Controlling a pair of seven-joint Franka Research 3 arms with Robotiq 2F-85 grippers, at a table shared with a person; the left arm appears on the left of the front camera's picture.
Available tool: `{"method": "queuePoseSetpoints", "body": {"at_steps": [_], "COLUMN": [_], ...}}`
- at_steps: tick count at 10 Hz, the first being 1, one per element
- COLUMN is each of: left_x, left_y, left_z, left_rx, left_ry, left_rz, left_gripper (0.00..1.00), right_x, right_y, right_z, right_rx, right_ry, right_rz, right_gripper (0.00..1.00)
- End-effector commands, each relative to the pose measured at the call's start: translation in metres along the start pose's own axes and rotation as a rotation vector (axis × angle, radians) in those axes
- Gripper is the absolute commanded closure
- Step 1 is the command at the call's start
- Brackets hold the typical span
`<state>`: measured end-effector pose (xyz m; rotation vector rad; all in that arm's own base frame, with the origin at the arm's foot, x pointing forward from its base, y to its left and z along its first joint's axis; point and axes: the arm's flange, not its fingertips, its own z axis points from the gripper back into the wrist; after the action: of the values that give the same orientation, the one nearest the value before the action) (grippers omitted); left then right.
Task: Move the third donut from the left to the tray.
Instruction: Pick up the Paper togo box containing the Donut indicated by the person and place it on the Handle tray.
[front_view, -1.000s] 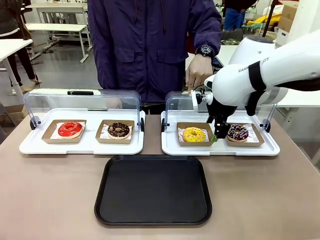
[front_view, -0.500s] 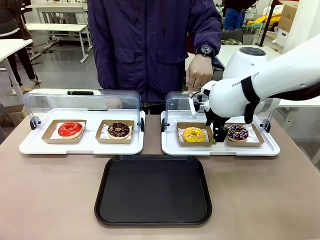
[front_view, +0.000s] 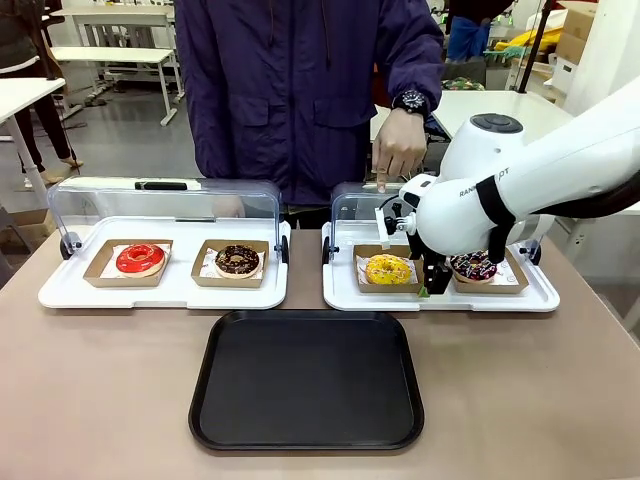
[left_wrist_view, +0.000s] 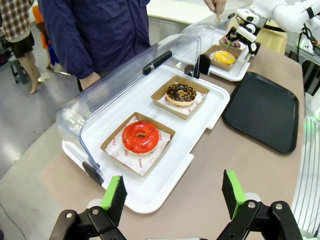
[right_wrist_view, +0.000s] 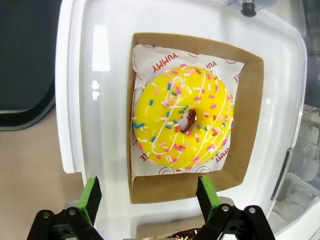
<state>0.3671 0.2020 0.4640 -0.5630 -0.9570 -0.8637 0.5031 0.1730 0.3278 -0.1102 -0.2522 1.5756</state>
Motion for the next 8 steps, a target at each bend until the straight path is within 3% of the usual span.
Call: {"method": "queuePoseSetpoints", "body": {"at_steps": [1, 8], "left_x": [0.001, 0.001], "left_y": [-0.001, -0.001], "left_z": [0.001, 0.001], "left_rx": [-0.007, -0.007], "left_ry": [-0.003, -0.003], "left_rz": [-0.009, -0.009], "left_gripper": [0.0, 0.0], "right_x": [0.002, 0.004], "right_y": [0.004, 0.0], "right_z": [-0.006, -0.02], "right_rx": [-0.034, -0.04], "right_ry": [0.025, 0.027], "right_rz": [-0.02, -0.027], "right_gripper": [0.0, 0.0]}}
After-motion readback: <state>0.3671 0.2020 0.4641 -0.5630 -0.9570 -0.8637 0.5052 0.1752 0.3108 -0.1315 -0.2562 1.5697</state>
